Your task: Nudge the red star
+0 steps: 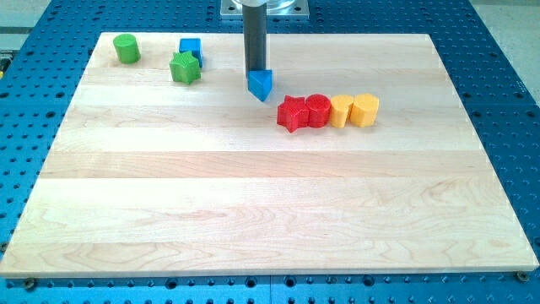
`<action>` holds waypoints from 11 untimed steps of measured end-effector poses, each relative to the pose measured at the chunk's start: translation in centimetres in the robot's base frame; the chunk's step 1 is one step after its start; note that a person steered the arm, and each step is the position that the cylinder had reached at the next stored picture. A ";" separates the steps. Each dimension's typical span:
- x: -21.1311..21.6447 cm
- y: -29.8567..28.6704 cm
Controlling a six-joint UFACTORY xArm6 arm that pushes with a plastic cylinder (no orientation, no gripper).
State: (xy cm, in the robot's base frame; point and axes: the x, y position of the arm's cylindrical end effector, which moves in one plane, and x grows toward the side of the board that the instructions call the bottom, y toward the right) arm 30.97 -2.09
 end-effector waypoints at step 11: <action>6.0 4.2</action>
